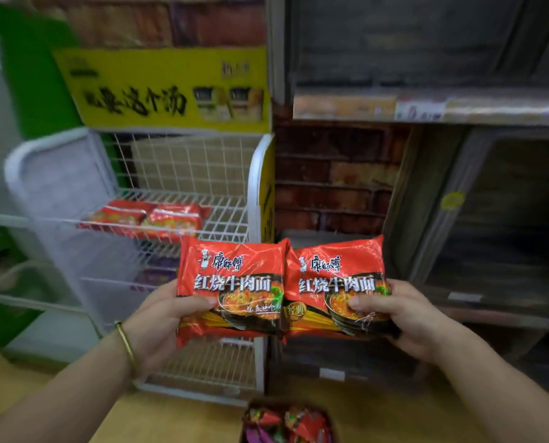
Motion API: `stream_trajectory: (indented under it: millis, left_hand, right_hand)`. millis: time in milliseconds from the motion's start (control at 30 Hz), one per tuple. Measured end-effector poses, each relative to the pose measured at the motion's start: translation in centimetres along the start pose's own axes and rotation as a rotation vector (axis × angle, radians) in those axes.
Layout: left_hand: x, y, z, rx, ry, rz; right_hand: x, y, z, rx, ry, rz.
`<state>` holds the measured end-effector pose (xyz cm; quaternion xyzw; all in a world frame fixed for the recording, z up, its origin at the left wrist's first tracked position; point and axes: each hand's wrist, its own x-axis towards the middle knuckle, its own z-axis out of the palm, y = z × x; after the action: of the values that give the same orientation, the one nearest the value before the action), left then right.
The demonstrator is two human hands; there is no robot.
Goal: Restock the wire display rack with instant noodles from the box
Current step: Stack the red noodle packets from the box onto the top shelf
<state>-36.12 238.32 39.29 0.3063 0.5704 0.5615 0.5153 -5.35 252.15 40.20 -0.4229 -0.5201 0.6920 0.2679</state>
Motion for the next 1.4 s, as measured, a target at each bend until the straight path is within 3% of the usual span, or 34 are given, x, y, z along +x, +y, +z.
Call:
stream_trajectory:
  millis: [300, 700, 1067, 1400]
  left_hand:
    - [-6.0, 8.1, 0.4, 0.01, 0.088, 0.134]
    - [-9.9, 10.8, -3.2, 0.004, 0.225, 0.177]
    - [-9.4, 13.4, -11.2, -0.005, 0.221, 0.244]
    - [-3.2, 16.6, -24.8, -0.03, 0.126, 0.227]
  right_hand:
    - [-3.6, -8.4, 3.3, 0.008, -0.08, -0.084]
    - [-3.2, -10.5, 8.6, -0.032, -0.194, -0.189]
    - [-0.8, -12.0, 16.6, -0.088, -0.202, -0.229]
    - [6.0, -13.3, 28.2, -0.104, -0.127, -0.218]
